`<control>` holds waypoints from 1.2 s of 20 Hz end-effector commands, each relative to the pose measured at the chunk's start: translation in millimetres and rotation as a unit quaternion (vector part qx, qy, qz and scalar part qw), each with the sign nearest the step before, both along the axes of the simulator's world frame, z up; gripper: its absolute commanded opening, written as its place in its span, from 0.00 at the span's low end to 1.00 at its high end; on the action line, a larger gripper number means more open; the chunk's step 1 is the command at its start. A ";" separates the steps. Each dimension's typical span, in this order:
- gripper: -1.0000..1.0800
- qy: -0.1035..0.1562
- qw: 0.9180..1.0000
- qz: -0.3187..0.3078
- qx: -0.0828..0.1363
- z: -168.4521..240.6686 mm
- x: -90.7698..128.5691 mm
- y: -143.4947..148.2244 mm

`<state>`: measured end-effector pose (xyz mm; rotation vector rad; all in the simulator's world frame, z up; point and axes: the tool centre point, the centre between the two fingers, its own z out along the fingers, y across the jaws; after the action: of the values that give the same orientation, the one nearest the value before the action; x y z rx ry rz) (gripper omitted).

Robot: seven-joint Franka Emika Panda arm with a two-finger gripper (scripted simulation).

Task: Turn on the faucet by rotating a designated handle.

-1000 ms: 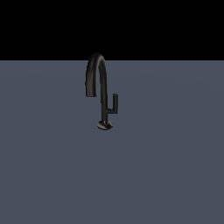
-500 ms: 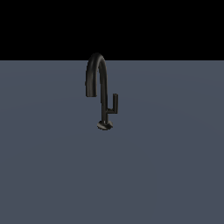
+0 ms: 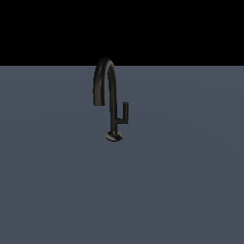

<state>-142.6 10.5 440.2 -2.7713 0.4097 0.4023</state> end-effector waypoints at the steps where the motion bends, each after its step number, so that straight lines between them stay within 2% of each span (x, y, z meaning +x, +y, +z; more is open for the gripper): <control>1: 0.00 0.019 0.999 -0.022 0.019 -6.7 15.1 -0.8; 7: 0.00 0.064 0.993 -0.074 0.067 -25.6 50.2 -4.2; 13: 0.00 0.111 0.979 -0.128 0.117 -48.9 84.3 -9.5; 19: 0.00 0.160 0.955 -0.183 0.170 -77.4 117.0 -16.3; 24: 0.00 0.203 0.927 -0.232 0.215 -105.8 142.7 -22.8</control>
<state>-7.8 -10.2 343.3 -2.1234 0.8963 0.8057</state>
